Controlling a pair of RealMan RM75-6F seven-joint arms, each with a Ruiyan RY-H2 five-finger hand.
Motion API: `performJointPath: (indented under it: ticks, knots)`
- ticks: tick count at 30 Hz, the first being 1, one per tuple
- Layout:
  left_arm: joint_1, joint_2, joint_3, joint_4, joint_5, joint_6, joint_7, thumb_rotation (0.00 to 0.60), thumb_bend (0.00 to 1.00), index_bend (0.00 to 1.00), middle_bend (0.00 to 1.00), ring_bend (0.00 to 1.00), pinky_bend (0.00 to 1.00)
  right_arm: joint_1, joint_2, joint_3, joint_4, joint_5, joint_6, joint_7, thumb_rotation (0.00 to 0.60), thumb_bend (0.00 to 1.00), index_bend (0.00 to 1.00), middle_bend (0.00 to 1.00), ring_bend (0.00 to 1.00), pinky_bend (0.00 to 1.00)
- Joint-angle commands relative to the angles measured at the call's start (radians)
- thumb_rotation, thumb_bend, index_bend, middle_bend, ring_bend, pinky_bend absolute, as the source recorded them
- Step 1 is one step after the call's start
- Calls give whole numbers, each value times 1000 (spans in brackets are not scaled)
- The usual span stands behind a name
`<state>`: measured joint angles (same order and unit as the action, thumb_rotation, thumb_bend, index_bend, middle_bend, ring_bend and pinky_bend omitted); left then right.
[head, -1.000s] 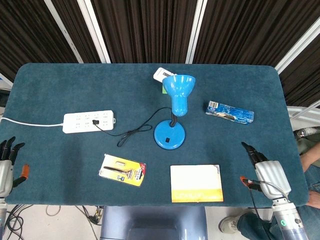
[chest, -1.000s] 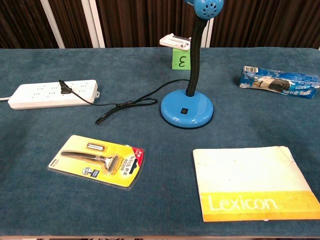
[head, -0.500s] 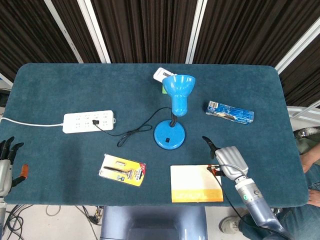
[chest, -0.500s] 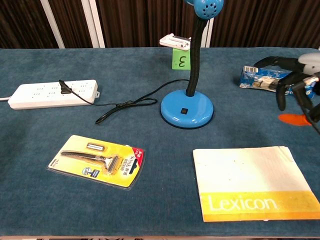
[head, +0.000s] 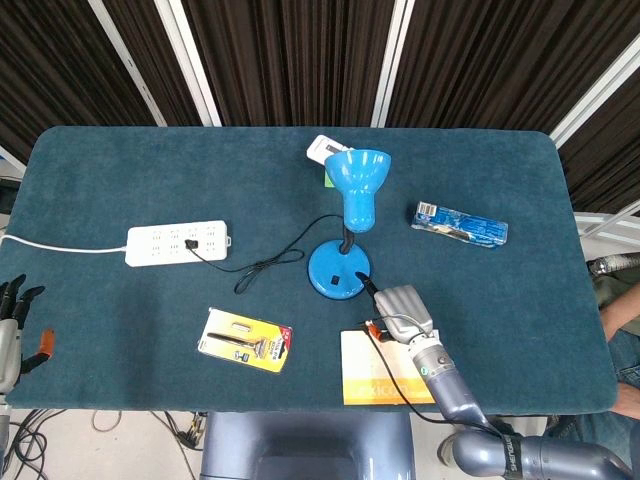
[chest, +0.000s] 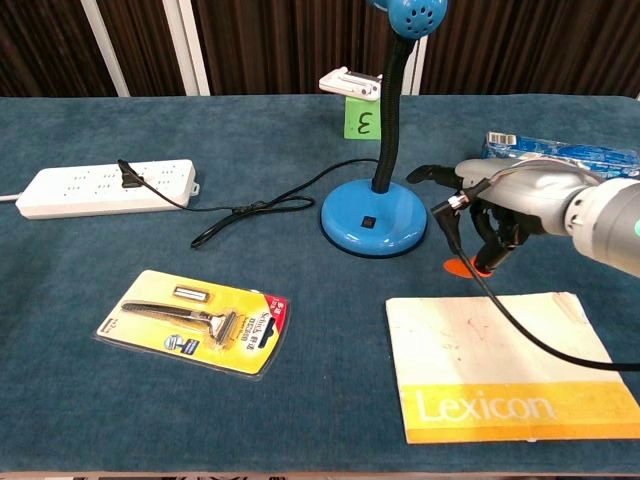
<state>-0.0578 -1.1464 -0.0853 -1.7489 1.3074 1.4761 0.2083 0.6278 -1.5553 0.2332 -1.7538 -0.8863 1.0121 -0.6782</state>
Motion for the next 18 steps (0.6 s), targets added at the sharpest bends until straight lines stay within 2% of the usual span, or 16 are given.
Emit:
performJointPath:
  ticks: [1,18]
  knots:
    - [0,1,0,-2,-1,-1,-2,600,446,172,22,0,0,37,-37,1,29,54,10,-33,600,363,0,538,687,1000]
    - [-3,5,1,-7,-8,-11,-7,600,445,172,22,0,0,117,-119,-19,103,151,34,-74,600,365,0,538,687,1000]
